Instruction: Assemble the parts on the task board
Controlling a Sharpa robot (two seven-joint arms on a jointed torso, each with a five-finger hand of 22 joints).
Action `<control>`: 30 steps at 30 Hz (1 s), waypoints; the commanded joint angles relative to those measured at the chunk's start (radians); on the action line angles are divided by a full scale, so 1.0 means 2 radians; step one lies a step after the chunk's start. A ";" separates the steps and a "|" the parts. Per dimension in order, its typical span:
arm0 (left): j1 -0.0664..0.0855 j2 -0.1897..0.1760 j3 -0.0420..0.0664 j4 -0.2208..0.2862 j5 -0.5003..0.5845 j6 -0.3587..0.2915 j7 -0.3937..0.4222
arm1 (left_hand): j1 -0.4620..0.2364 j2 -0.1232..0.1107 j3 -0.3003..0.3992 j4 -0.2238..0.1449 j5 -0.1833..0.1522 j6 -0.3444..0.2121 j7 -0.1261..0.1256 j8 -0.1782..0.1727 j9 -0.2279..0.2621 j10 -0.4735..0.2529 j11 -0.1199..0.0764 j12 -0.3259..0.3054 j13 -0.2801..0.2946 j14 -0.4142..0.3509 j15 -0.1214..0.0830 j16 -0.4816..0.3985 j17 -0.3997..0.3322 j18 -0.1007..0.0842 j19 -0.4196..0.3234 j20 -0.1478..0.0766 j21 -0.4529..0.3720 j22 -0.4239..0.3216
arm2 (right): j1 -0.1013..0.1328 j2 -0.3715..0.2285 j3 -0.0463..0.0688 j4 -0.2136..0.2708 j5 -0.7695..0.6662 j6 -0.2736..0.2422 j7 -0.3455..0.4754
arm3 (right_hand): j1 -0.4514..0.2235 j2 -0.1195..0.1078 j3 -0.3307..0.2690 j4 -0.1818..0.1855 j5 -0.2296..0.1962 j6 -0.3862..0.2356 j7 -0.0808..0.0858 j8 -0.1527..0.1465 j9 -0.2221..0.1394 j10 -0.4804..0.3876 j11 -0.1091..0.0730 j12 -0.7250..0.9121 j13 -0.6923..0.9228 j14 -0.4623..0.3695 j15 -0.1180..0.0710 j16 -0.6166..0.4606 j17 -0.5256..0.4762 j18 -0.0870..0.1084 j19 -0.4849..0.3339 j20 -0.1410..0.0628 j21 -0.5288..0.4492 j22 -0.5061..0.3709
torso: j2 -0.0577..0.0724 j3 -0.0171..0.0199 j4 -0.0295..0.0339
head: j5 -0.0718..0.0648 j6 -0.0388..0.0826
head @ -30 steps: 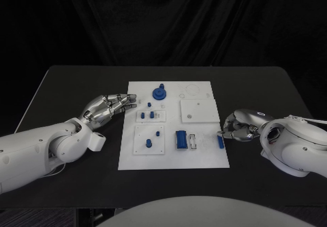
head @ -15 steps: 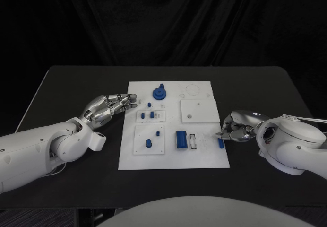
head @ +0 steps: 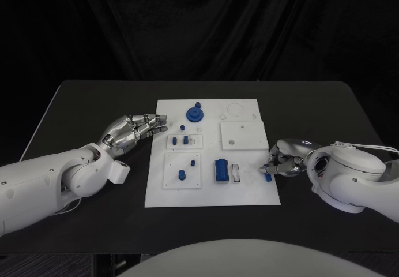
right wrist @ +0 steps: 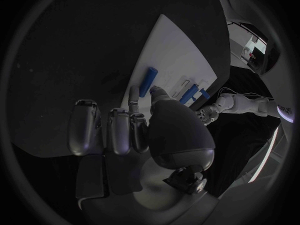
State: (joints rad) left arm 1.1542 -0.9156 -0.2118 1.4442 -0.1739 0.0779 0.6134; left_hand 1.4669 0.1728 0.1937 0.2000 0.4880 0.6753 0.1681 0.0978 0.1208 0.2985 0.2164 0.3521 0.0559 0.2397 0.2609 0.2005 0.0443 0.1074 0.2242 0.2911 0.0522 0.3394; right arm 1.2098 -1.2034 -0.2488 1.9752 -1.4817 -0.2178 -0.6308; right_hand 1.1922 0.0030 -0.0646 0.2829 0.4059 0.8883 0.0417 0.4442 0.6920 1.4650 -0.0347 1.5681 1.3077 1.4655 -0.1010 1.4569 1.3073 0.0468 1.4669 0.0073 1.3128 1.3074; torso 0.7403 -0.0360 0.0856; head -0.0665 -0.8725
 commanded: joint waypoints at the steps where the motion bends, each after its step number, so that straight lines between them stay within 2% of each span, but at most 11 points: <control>1: -0.001 0.001 0.000 0.000 0.001 0.008 0.006 | -0.005 -0.002 0.003 0.000 0.001 0.002 0.002 0.003 0.001 0.003 0.001 0.003 0.000 0.002 0.002 0.002 0.001 -0.006 0.003 0.001 0.002 0.000 | -0.004 0.004 -0.001 -0.002 0.005 0.013 -0.007 | 0.004 0.001 -0.002 -0.002 -0.002 0.002 0.004 -0.008 -0.010 0.053 0.004 0.001 0.132 0.033 0.005 0.002 0.017 0.006 0.018 0.004 0.001 0.093 | 0.000 -0.0001 -0.0009 | 0.001 0.000; 9: -0.002 0.002 0.000 -0.001 0.001 0.009 0.006 | -0.005 -0.001 0.004 0.000 0.001 0.002 0.002 0.003 0.001 0.003 0.002 0.003 0.001 0.002 0.002 0.003 0.001 -0.006 0.003 0.001 0.002 -0.001 | -0.013 0.010 -0.001 -0.003 0.006 0.014 0.001 | 0.027 -0.001 0.004 -0.014 0.010 0.009 0.004 -0.017 -0.023 0.053 0.005 0.001 0.132 0.032 0.005 0.001 0.014 0.006 0.017 0.005 0.000 0.093 | 0.000 -0.0009 0.0000 | 0.001 0.000; 11: -0.003 0.002 0.000 -0.001 0.001 0.010 0.005 | -0.005 -0.001 0.004 0.000 0.001 0.002 0.002 0.003 0.001 0.003 0.002 0.003 0.001 0.002 0.002 0.003 0.001 -0.006 0.003 0.001 0.002 -0.001 | -0.014 0.013 -0.001 -0.003 0.007 0.014 0.002 | 0.030 -0.002 0.005 -0.016 0.011 0.011 0.004 -0.019 -0.025 0.053 0.005 0.001 0.132 0.032 0.005 0.001 0.014 0.006 0.017 0.005 0.000 0.093 | 0.000 -0.0003 0.0000 | 0.000 0.000; 16: -0.005 0.002 0.000 -0.001 0.001 0.010 0.005 | -0.005 -0.001 0.004 0.000 0.001 0.002 0.002 0.003 0.001 0.003 0.002 0.003 0.001 0.002 0.002 0.003 0.001 -0.006 0.003 0.001 0.002 -0.001 | -0.016 0.018 -0.001 -0.003 0.007 0.014 0.005 | 0.034 -0.004 0.004 -0.019 0.005 0.015 0.003 -0.019 -0.028 0.053 0.004 0.001 0.132 0.032 0.005 0.000 0.013 0.006 0.017 0.005 0.000 0.093 | 0.000 -0.0002 -0.0003 | 0.000 0.000; 18: -0.006 0.001 0.000 -0.001 0.001 0.010 0.005 | -0.005 -0.001 0.004 0.000 0.001 0.002 0.002 0.003 0.001 0.003 0.002 0.003 0.001 0.002 0.002 0.003 0.001 -0.006 0.003 0.001 0.002 -0.001 | -0.017 0.020 -0.001 -0.004 0.007 0.016 0.006 | 0.044 -0.005 0.006 -0.026 0.002 0.017 0.003 -0.021 -0.031 0.053 0.004 0.001 0.132 0.032 0.005 0.000 0.012 0.006 0.017 0.005 -0.001 0.093 | 0.000 -0.0005 -0.0005 | 0.000 0.000; 20: -0.006 0.001 0.000 -0.001 0.001 0.010 0.005 | -0.005 -0.001 0.004 0.000 0.001 0.002 0.002 0.003 0.001 0.003 0.002 0.003 0.001 0.002 0.002 0.003 0.001 -0.006 0.003 0.001 0.002 -0.001 | -0.017 0.022 -0.001 -0.004 0.007 0.016 0.007 | 0.058 -0.004 0.012 -0.036 0.017 0.018 0.001 -0.022 -0.033 0.053 0.003 0.001 0.132 0.032 0.004 0.000 0.012 0.006 0.017 0.004 0.000 0.093 | 0.000 -0.0006 -0.0009 | 0.000 0.000; 21: -0.006 0.001 0.000 -0.001 0.001 0.011 0.005 | -0.005 -0.001 0.004 0.000 0.001 0.002 0.002 0.003 0.001 0.003 0.002 0.003 0.001 0.002 0.002 0.003 0.001 -0.006 0.003 0.001 0.002 -0.001 | -0.018 0.023 -0.001 -0.005 0.007 0.015 0.007 | 0.075 -0.003 0.021 -0.047 0.038 0.021 0.000 -0.024 -0.036 0.053 0.001 0.001 0.132 0.032 0.003 0.000 0.012 0.006 0.017 0.003 0.000 0.093 | 0.000 -0.0005 -0.0009 | 0.000 0.000; 24: -0.007 0.001 0.000 0.000 0.001 0.011 0.006 | -0.006 -0.001 0.006 0.000 0.001 0.001 0.002 0.003 0.000 0.004 0.003 0.004 0.001 0.001 0.002 0.003 0.000 -0.006 0.003 0.001 0.002 -0.002 | -0.018 0.024 -0.001 -0.006 0.007 0.009 0.010 | 0.103 0.000 0.050 -0.067 0.023 0.026 -0.002 -0.026 -0.041 0.053 -0.001 0.001 0.132 0.032 0.001 0.000 0.011 0.006 0.017 0.001 0.000 0.093 | 0.000 -0.0004 -0.0006 | 0.001 0.000; 27: -0.007 0.001 0.000 0.000 0.001 0.011 0.006 | -0.006 -0.001 0.006 0.000 0.001 0.001 0.002 0.003 0.000 0.004 0.003 0.004 0.001 0.001 0.002 0.003 0.000 -0.006 0.003 0.001 0.002 -0.002 | -0.019 0.025 -0.001 -0.006 0.007 0.000 0.014 | 0.113 -0.009 0.083 -0.082 0.041 0.031 -0.002 -0.026 -0.045 0.053 -0.001 0.001 0.132 0.032 0.000 0.000 0.011 0.006 0.017 0.000 0.001 0.093 | 0.000 -0.0005 -0.0007 | 0.001 0.000; 30: -0.008 0.001 0.000 -0.001 0.001 0.011 0.005 | -0.006 -0.001 0.006 0.000 0.001 0.001 0.002 0.003 0.000 0.004 0.003 0.004 0.001 0.001 0.002 0.003 0.000 -0.006 0.003 0.001 0.002 -0.002 | -0.019 0.025 -0.001 -0.005 0.015 -0.017 0.024 | 0.106 -0.017 0.108 -0.090 0.044 0.033 0.000 -0.025 -0.045 0.053 0.001 0.001 0.132 0.032 0.001 0.000 0.011 0.006 0.017 0.001 0.001 0.093 | 0.000 -0.0006 -0.0002 | 0.000 0.000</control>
State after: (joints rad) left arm 1.1410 -0.9147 -0.2118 1.4416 -0.1739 0.0851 0.6124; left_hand 1.4669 0.1728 0.2006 0.2015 0.4880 0.6753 0.1681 0.0978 0.1208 0.3038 0.2217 0.3572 0.0557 0.2397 0.2609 0.2005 0.0441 0.1074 0.2242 0.2911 0.0522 0.3371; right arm 1.1829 -1.1543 -0.2411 1.9722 -1.4776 -0.2353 -0.5930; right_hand 1.3970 -0.0277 0.0235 0.2268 0.4922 0.9473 0.0400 0.3871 0.8474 1.4664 -0.0300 1.5680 1.3075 1.4689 -0.0966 1.4568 1.3073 0.0467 1.4634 0.0108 1.3128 1.3073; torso 0.7401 -0.0368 0.0843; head -0.0645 -0.8725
